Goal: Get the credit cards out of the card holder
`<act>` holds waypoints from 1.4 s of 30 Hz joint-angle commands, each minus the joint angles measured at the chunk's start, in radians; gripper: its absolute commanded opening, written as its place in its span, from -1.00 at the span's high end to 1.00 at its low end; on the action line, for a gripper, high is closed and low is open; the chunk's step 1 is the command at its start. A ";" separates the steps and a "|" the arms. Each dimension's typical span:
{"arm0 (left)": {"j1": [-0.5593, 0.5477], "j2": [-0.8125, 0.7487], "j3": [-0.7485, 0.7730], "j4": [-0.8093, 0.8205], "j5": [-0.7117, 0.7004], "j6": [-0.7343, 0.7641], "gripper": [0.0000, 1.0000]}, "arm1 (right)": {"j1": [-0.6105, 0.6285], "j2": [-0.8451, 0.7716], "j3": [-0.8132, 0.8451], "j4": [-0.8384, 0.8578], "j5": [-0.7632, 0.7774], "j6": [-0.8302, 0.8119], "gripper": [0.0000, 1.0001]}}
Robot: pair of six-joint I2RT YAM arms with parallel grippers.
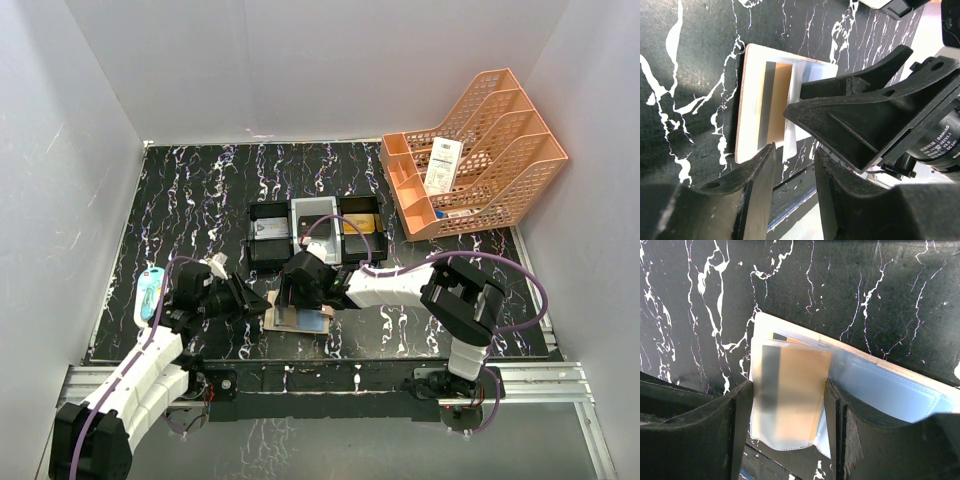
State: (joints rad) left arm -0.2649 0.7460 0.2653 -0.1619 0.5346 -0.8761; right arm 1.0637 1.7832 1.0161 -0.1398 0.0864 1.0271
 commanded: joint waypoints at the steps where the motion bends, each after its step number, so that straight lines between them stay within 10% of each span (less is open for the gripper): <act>1: -0.020 -0.030 0.004 -0.035 0.002 -0.020 0.23 | 0.002 0.043 -0.038 -0.017 -0.025 0.019 -0.04; 30: -0.213 0.259 -0.014 0.281 -0.045 0.023 0.57 | -0.010 0.049 -0.017 0.008 -0.091 0.006 -0.07; 42: -0.235 0.242 0.000 0.279 -0.088 0.010 0.53 | -0.023 -0.073 -0.003 0.013 -0.113 -0.021 -0.46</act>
State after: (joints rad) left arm -0.4931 0.9863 0.2256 0.0875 0.4622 -0.8711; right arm 1.0370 1.7763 1.0161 -0.1154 0.0074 1.0222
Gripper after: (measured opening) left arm 0.231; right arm 0.715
